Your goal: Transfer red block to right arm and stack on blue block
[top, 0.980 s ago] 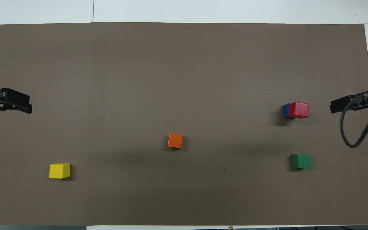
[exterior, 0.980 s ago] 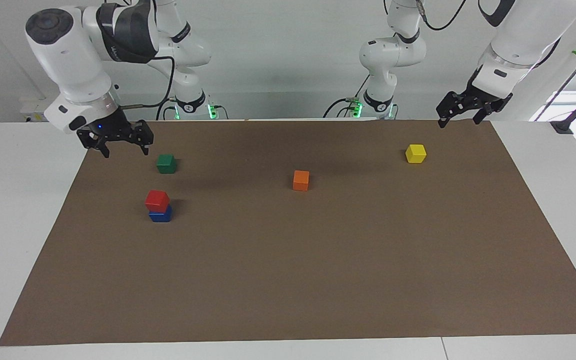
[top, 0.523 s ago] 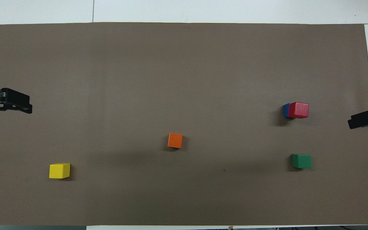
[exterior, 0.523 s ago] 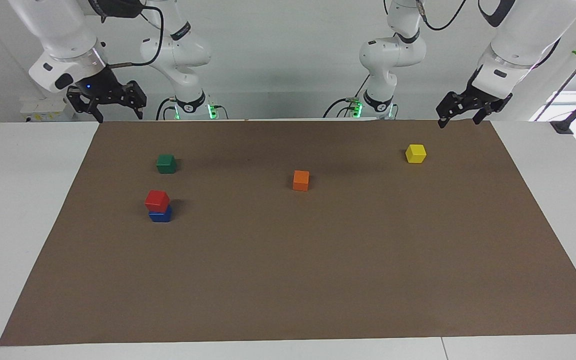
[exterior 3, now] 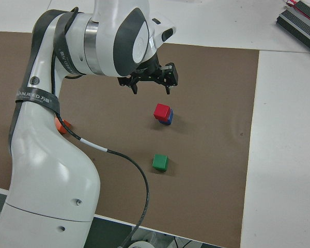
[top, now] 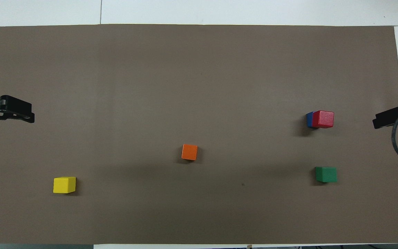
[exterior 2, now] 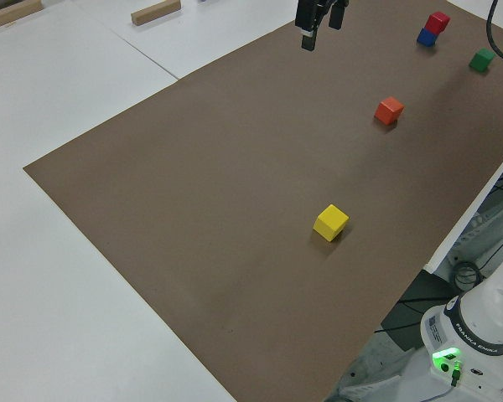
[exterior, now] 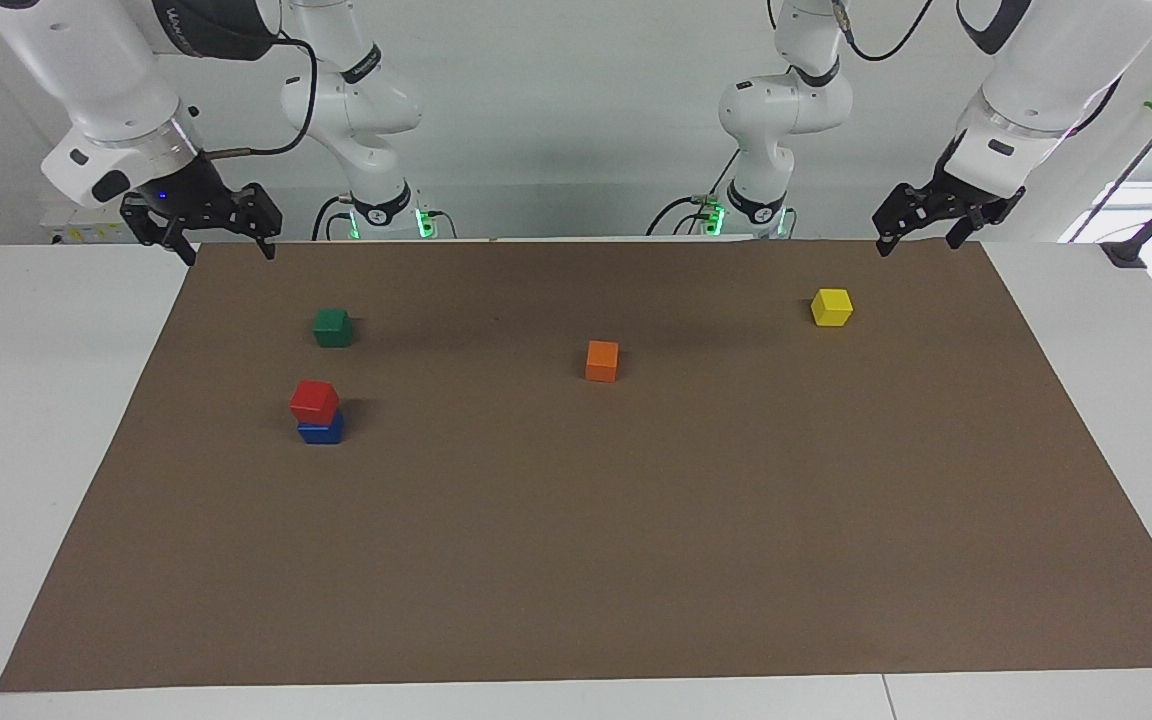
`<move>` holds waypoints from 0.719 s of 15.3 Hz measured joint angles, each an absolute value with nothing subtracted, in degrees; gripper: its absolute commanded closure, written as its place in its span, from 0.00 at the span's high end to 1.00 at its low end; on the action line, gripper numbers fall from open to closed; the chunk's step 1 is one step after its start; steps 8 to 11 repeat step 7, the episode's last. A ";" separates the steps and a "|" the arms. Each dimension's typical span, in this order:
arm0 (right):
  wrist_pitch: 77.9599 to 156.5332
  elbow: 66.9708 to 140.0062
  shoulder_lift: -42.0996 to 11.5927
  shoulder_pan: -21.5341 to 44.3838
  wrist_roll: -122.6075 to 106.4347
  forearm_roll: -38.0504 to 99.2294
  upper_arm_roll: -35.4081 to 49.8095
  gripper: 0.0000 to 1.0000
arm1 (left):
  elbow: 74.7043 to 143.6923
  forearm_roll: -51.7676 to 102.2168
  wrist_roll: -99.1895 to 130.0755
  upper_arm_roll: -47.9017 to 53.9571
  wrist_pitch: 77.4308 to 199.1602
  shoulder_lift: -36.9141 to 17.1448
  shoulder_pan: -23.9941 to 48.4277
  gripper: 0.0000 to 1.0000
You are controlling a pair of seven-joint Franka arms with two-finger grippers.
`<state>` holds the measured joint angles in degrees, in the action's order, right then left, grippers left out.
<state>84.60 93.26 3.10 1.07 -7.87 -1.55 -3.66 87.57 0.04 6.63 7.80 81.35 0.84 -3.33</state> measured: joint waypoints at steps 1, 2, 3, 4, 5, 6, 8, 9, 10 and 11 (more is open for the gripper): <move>84.60 93.10 3.10 1.06 -7.87 -1.55 -3.66 1.00 | 87.57 0.04 6.63 7.76 81.36 0.85 -3.34 1.00; 84.60 92.97 3.10 1.05 -7.87 -1.55 -3.66 1.00 | 87.57 0.04 6.63 7.75 81.40 0.85 -3.34 1.00; 84.60 92.86 3.10 1.03 -7.87 -1.55 -3.66 1.00 | 87.56 0.04 6.63 7.75 81.50 0.86 -3.35 1.00; 84.60 92.79 3.10 1.03 -7.87 -1.55 -3.66 1.00 | 87.56 0.04 6.63 7.75 81.73 0.87 -3.35 1.00; 84.60 92.75 3.10 1.03 -7.87 -1.55 -3.66 1.00 | 87.56 0.04 6.63 7.75 82.09 0.88 -3.35 1.00; 84.60 92.72 3.10 1.03 -7.87 -1.55 -3.66 1.00 | 87.57 0.04 6.63 7.75 82.40 0.88 -3.35 1.00; 84.60 92.69 3.10 1.02 -7.87 -1.55 -3.66 1.00 | 87.57 0.04 6.63 7.78 82.49 0.88 -3.34 1.00; 84.60 92.69 3.10 1.02 -7.87 -1.55 -3.66 1.00 | 87.57 0.04 6.63 7.78 82.49 0.88 -3.34 1.00; 84.60 92.69 3.10 1.02 -7.87 -1.55 -3.66 1.00 | 87.57 0.04 6.63 7.78 82.49 0.88 -3.34 1.00; 84.60 92.69 3.10 1.02 -7.87 -1.55 -3.66 1.00 | 87.57 0.04 6.63 7.78 82.49 0.88 -3.34 1.00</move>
